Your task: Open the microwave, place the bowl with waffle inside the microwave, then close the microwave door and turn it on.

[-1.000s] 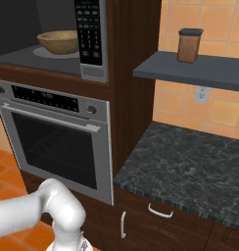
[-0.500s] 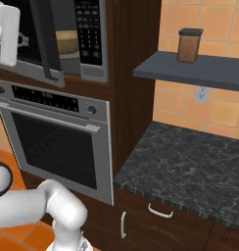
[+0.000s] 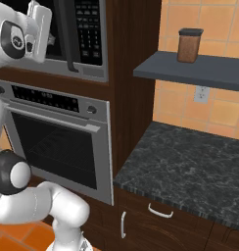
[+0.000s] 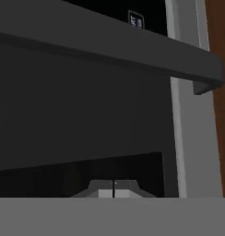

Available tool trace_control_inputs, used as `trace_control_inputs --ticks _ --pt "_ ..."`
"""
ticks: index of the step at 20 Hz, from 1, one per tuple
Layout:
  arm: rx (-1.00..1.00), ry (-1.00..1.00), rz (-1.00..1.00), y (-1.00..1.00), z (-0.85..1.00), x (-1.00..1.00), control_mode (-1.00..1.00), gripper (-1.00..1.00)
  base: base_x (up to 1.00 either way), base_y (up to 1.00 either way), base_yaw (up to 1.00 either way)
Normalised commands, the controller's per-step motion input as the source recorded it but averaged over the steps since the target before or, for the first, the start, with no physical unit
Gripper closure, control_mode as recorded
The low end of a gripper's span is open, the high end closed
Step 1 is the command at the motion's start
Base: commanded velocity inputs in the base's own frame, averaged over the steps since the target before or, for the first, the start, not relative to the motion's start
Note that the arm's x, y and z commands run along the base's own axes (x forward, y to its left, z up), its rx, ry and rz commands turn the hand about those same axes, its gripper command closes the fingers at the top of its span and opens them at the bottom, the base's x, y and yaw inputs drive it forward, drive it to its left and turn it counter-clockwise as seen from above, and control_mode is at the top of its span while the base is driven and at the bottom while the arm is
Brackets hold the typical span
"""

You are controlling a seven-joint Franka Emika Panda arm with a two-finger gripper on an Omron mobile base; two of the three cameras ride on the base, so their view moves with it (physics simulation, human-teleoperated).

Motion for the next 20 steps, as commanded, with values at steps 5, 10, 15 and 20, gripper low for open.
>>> trace_control_inputs --ticks 5,10,15,20 --pt "0.0 0.02 0.16 -0.44 -0.74 0.91 -1.0 1.0 0.0 0.0 0.0" --pt "-0.11 0.12 0.15 -0.01 -0.79 -0.71 -1.0 1.0 0.0 0.0 0.0" --pt "-0.11 -0.02 0.06 -0.08 -0.04 -1.0 -1.0 1.0 0.0 0.0 0.0" --pt "-0.1 -0.1 0.0 -0.31 0.08 -0.92 -1.0 1.0 0.0 0.0 0.0"
